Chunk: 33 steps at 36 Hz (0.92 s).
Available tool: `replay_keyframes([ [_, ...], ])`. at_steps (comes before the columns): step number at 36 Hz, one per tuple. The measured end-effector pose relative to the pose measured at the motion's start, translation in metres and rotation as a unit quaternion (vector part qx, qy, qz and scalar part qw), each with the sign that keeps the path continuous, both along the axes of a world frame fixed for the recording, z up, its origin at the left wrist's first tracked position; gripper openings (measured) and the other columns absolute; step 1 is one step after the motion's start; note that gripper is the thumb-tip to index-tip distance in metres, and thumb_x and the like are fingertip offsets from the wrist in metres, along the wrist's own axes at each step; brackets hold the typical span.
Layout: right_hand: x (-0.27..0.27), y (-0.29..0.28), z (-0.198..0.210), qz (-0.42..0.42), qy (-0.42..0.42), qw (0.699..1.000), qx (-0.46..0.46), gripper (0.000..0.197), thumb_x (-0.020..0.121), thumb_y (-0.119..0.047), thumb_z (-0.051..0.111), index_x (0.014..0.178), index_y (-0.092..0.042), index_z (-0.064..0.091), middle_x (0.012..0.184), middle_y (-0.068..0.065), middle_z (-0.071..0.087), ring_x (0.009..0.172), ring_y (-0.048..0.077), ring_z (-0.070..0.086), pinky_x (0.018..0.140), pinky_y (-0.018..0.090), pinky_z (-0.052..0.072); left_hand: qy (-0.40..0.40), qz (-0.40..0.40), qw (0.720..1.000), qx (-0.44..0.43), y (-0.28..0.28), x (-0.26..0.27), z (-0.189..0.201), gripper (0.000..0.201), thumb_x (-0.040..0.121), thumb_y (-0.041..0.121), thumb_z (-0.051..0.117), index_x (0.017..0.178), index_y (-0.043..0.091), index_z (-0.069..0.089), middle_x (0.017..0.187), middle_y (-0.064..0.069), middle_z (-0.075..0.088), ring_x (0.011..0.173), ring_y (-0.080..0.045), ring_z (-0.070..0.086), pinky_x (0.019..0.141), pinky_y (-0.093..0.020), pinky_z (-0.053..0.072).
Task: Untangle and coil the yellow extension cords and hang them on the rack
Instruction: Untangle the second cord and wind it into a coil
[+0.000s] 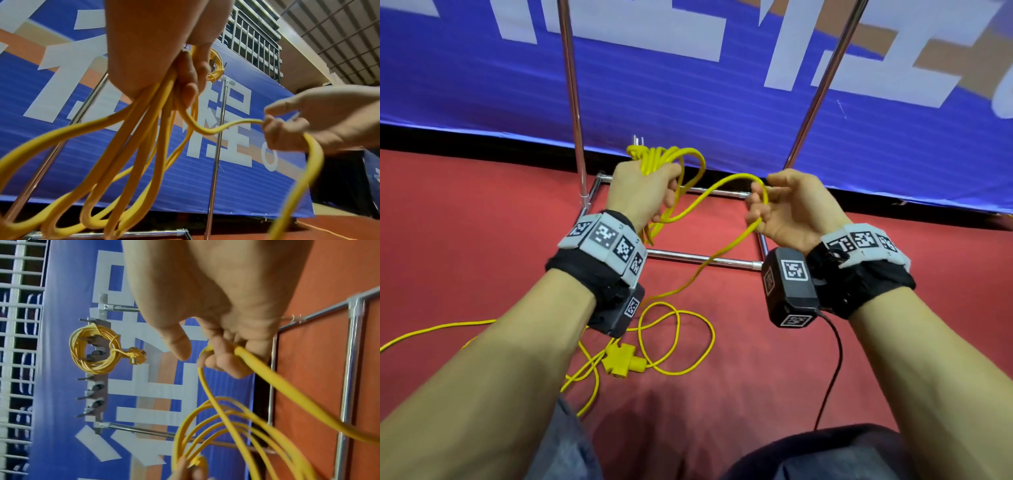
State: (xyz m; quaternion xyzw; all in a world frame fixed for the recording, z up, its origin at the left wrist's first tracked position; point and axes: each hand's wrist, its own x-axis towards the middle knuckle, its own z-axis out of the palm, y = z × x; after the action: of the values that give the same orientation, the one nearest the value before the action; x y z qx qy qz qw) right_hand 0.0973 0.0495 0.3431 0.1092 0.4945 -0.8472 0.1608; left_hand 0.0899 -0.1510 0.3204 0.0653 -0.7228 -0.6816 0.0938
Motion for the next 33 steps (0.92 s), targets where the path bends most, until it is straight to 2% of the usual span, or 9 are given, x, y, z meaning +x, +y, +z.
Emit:
replay_keyframes([
  [3, 0.006, -0.012, 0.005, 0.014, 0.048, 0.998, -0.042, 0.023, 0.091, 0.000, 0.035, 0.092, 0.004, 0.057, 0.077, 0.011, 0.052, 0.060, 0.016, 0.046, 0.059, 0.027, 0.048, 0.000, -0.047, 0.997, -0.055, 0.010, 0.004, -0.003, 0.029, 0.084, 0.020, 0.061, 0.056, 0.013, 0.060, 0.049, -0.004, 0.060, 0.029, -0.010, 0.036, 0.037, -0.019, 0.031],
  [5, 0.010, -0.021, 0.005, 0.054, 0.105, 0.993, 0.014, 0.021, 0.094, 0.000, 0.036, 0.095, 0.001, 0.057, 0.077, 0.008, 0.053, 0.065, 0.017, 0.051, 0.068, 0.030, 0.055, -0.001, -0.064, 0.996, -0.058, 0.019, 0.007, -0.004, 0.030, 0.088, 0.025, 0.062, 0.061, 0.014, 0.063, 0.057, -0.006, 0.063, 0.029, -0.008, 0.038, 0.038, -0.019, 0.032],
  [7, 0.016, -0.029, 0.004, 0.088, 0.154, 0.979, 0.098, 0.018, 0.096, -0.001, 0.040, 0.094, -0.003, 0.058, 0.074, 0.008, 0.057, 0.065, 0.019, 0.057, 0.076, 0.038, 0.057, -0.010, -0.073, 0.997, -0.006, 0.028, 0.011, -0.003, 0.032, 0.092, 0.032, 0.061, 0.065, 0.014, 0.063, 0.059, -0.006, 0.061, 0.027, -0.008, 0.037, 0.037, -0.020, 0.030],
  [10, 0.021, -0.037, -0.002, 0.131, 0.202, 0.948, 0.207, 0.019, 0.098, -0.005, 0.044, 0.091, 0.001, 0.061, 0.072, 0.010, 0.066, 0.066, 0.024, 0.067, 0.071, 0.037, 0.057, -0.042, -0.100, 0.989, 0.101, 0.037, 0.015, -0.002, 0.038, 0.094, 0.033, 0.060, 0.061, 0.014, 0.051, 0.041, 0.001, 0.046, 0.027, -0.009, 0.033, 0.036, -0.016, 0.024],
  [14, 0.022, -0.041, -0.014, 0.157, 0.224, 0.907, 0.320, 0.032, 0.100, -0.020, 0.049, 0.085, 0.002, 0.066, 0.075, 0.013, 0.069, 0.070, 0.024, 0.067, 0.064, 0.032, 0.056, -0.040, -0.058, 0.992, 0.104, 0.036, 0.014, -0.006, 0.023, 0.080, 0.020, 0.070, 0.066, 0.004, 0.060, 0.037, -0.005, 0.043, 0.027, -0.015, 0.033, 0.035, -0.016, 0.024],
  [19, 0.023, -0.037, -0.026, 0.194, 0.175, 0.915, 0.309, 0.044, 0.101, -0.037, 0.043, 0.073, -0.008, 0.061, 0.063, 0.010, 0.059, 0.063, 0.025, 0.062, 0.059, 0.028, 0.051, -0.006, -0.013, 0.986, 0.167, 0.032, 0.009, -0.002, 0.035, 0.082, 0.009, 0.066, 0.051, 0.010, 0.049, 0.032, -0.004, 0.031, 0.028, -0.018, 0.026, 0.039, -0.021, 0.021],
  [24, 0.022, -0.024, -0.034, 0.243, 0.166, 0.909, 0.296, 0.025, 0.101, -0.014, 0.043, 0.085, -0.005, 0.059, 0.069, 0.010, 0.058, 0.061, 0.018, 0.059, 0.064, 0.026, 0.051, 0.011, 0.038, 0.972, 0.230, 0.020, 0.001, -0.003, 0.031, 0.085, 0.003, 0.061, 0.056, 0.006, 0.051, 0.050, -0.009, 0.036, 0.026, -0.013, 0.026, 0.038, -0.019, 0.022],
  [29, 0.016, -0.018, -0.037, 0.192, 0.217, 0.878, 0.381, 0.025, 0.101, -0.009, 0.045, 0.083, -0.003, 0.061, 0.063, 0.008, 0.056, 0.052, 0.014, 0.055, 0.063, 0.031, 0.051, 0.000, 0.034, 0.974, 0.224, 0.016, 0.000, -0.003, 0.026, 0.090, 0.008, 0.062, 0.065, 0.004, 0.057, 0.050, -0.004, 0.053, 0.026, -0.008, 0.031, 0.035, -0.018, 0.024],
  [33, 0.012, -0.022, -0.032, 0.089, 0.252, 0.880, 0.393, 0.023, 0.098, -0.007, 0.048, 0.082, -0.004, 0.064, 0.052, 0.003, 0.053, 0.041, 0.013, 0.050, 0.063, 0.040, 0.055, -0.024, 0.016, 0.987, 0.160, 0.017, 0.000, -0.006, 0.026, 0.093, 0.024, 0.063, 0.074, 0.005, 0.063, 0.077, -0.013, 0.063, 0.027, -0.005, 0.037, 0.034, -0.018, 0.027],
])
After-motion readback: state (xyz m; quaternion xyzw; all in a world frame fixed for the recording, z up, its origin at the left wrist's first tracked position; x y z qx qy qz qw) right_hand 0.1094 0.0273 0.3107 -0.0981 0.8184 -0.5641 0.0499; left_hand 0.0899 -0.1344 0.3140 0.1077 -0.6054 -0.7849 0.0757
